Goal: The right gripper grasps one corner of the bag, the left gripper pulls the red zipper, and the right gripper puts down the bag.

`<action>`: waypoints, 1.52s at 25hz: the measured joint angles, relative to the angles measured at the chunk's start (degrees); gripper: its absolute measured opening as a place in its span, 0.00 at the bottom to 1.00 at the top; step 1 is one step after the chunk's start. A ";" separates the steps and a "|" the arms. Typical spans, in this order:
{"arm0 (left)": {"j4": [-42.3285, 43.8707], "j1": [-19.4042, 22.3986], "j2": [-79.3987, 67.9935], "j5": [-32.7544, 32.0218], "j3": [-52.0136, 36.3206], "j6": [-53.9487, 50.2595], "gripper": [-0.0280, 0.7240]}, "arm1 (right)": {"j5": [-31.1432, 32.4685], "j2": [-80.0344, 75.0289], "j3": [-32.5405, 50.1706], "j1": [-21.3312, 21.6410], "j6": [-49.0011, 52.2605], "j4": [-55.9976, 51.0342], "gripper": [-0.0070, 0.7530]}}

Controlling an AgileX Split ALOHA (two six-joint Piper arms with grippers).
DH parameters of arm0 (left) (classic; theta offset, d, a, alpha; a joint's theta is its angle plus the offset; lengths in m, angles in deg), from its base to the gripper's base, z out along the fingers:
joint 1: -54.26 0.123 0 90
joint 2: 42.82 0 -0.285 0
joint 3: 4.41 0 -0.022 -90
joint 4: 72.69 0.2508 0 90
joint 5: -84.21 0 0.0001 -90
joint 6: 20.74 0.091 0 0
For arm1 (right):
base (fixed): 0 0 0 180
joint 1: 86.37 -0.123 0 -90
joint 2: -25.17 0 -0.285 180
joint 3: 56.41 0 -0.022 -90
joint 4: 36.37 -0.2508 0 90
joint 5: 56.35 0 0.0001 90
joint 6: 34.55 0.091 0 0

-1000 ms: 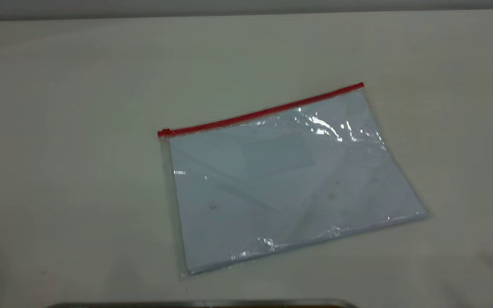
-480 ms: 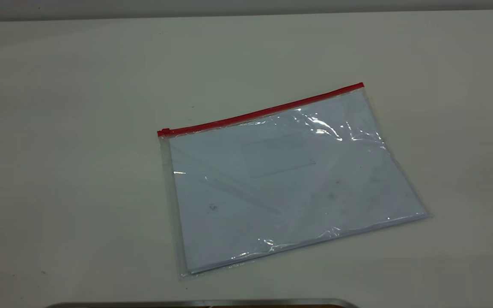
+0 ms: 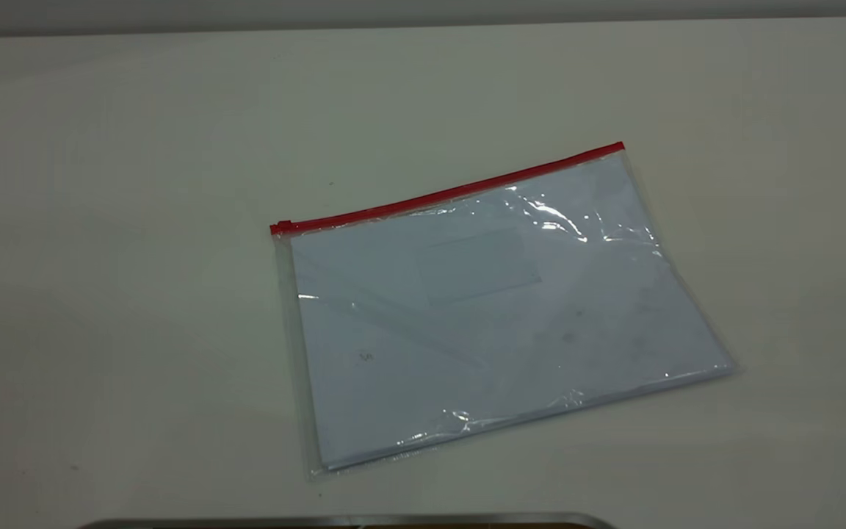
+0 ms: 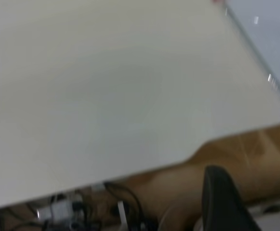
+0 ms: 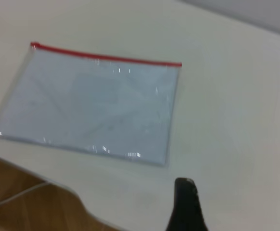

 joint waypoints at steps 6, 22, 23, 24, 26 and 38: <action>0.00 0.00 4.21 0.34 -4.37 0.11 0.54 | -1.77 0.00 1.27 0.00 1.58 0.61 0.79; -0.12 -0.13 5.77 2.51 -6.32 -0.35 0.54 | -2.10 0.00 1.27 0.00 2.61 1.46 0.79; -0.12 0.58 6.39 2.57 -6.32 -0.35 0.54 | -2.10 0.00 1.27 0.00 2.61 1.46 0.79; -0.17 1.96 7.07 2.57 -6.32 -0.35 0.54 | -2.10 0.00 1.27 0.00 2.61 1.48 0.79; -0.04 6.78 9.50 2.57 -6.32 -0.35 0.54 | -2.10 0.00 1.27 0.00 2.61 1.48 0.79; -0.03 14.34 19.46 2.20 -6.32 -0.52 0.54 | -2.10 0.00 1.33 0.00 2.65 1.48 0.79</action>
